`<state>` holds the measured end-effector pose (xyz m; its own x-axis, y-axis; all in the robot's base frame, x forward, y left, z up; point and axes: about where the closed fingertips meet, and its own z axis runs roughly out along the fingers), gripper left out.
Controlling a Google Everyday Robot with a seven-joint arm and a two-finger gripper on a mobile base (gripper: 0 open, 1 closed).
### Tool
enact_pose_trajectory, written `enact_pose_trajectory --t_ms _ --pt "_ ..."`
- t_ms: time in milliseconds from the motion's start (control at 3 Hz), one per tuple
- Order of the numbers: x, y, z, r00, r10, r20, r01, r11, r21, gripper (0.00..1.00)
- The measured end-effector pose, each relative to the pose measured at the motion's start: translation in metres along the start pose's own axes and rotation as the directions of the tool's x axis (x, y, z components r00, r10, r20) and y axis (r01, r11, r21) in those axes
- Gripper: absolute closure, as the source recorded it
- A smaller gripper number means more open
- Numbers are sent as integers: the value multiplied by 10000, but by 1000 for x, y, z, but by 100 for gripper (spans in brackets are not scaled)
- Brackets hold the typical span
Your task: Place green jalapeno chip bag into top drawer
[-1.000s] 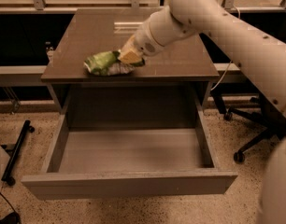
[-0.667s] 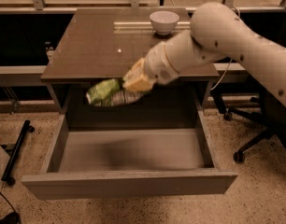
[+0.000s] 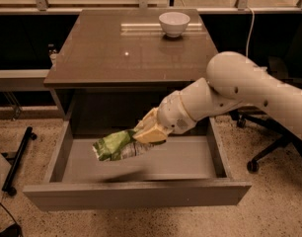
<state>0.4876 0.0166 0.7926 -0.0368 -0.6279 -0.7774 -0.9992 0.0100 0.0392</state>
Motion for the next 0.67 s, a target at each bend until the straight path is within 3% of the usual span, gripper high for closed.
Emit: enact_pose_trajectory --t_ms 333,667 --pt "27 0 32 9941 1085 69 -1086 9939 211 100" --pt "48 -22 59 9780 2083 70 -2082 9753 741 85"
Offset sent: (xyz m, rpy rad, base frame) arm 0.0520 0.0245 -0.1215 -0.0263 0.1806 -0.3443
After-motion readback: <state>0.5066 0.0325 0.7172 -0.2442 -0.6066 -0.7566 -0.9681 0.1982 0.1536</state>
